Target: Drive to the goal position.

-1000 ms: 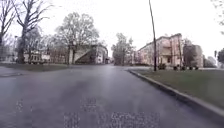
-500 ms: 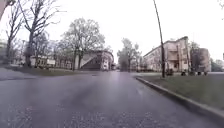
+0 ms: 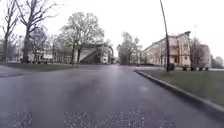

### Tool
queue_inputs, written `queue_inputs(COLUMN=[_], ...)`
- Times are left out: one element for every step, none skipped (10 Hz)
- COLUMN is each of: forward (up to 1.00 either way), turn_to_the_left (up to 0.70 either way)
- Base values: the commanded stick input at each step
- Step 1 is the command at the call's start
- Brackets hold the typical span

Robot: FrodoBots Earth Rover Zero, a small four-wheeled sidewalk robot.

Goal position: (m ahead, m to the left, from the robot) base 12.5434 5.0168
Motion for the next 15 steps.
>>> queue_inputs(forward=[0.85,0.85,0.85,0.85,0.85,0.85,0.85,0.85,0.85,0.85,0.85,0.85,0.85,0.85,0.85], turn_to_the_left=[0.00,0.00,0.00,0.00,0.00,0.00,0.00,0.00,0.00,0.00,0.00,0.00,0.00,0.05,0.11])
